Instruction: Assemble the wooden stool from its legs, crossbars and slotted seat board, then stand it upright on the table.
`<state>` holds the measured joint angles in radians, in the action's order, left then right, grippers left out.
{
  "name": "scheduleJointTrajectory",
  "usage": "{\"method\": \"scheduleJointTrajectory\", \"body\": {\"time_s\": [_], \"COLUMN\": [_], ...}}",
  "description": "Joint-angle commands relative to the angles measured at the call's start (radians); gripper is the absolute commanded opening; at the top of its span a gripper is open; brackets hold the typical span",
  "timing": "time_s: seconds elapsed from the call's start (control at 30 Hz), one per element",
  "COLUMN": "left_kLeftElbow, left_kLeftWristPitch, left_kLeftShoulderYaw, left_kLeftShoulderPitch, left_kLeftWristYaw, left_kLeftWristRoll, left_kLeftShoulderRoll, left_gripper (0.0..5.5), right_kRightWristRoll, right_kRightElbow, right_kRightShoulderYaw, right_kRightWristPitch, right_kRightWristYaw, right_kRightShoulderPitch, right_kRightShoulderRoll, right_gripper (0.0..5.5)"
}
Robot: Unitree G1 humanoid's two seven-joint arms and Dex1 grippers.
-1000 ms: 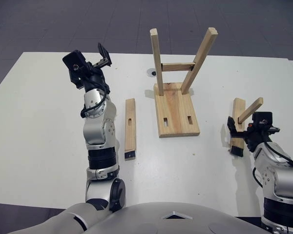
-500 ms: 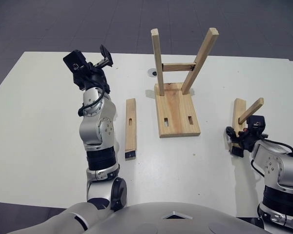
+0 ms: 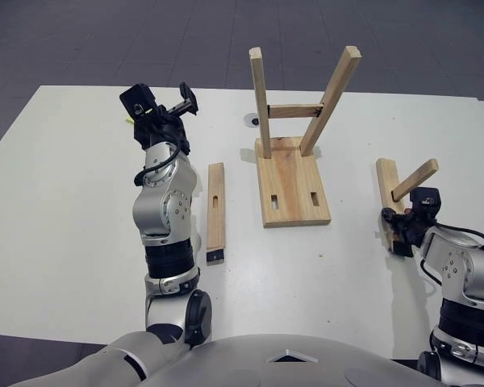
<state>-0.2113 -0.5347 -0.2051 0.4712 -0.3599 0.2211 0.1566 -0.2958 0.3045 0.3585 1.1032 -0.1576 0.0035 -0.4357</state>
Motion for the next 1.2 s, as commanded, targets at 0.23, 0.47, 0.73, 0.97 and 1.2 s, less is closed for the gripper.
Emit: {"method": "scheduleJointTrajectory", "body": {"time_s": [0.23,0.47,0.73,0.97,1.2], "left_kLeftElbow": [-0.076,-0.182,0.012,0.126,0.152], "left_kLeftWristPitch": [-0.055,-0.345,-0.344,-0.329,-0.339], "left_kLeftShoulderYaw": [-0.095,-0.086,-0.032,-0.040,-0.015], "left_kLeftShoulderPitch": [0.021,0.197,0.411,0.476,0.461], "left_kLeftWristYaw": [0.197,0.391,0.306,0.304,0.307], "left_kLeftWristRoll": [0.216,0.764,0.972,0.986,0.969], "left_kLeftShoulderRoll": [-0.096,-0.146,-0.033,-0.076,-0.078], "left_gripper": [5.40,5.40,5.40,5.40,5.15], "right_kRightWristRoll": [-0.038,-0.191,-0.226,-0.219,-0.171], "right_kRightElbow": [-0.104,0.080,0.179,0.256,0.264], "right_kRightShoulderYaw": [0.126,0.062,-0.076,-0.128,-0.178], "right_kRightWristPitch": [-0.571,-0.593,-0.649,-0.669,-0.698], "right_kRightWristYaw": [-0.160,-0.238,-0.311,-0.324,-0.337], "right_kRightShoulderPitch": [-0.171,-0.380,-0.367,-0.270,-0.226], "right_kRightShoulderRoll": [-0.087,-0.108,-0.069,-0.065,-0.083], "right_gripper": [2.05,2.05,2.05,2.05,2.05]}}
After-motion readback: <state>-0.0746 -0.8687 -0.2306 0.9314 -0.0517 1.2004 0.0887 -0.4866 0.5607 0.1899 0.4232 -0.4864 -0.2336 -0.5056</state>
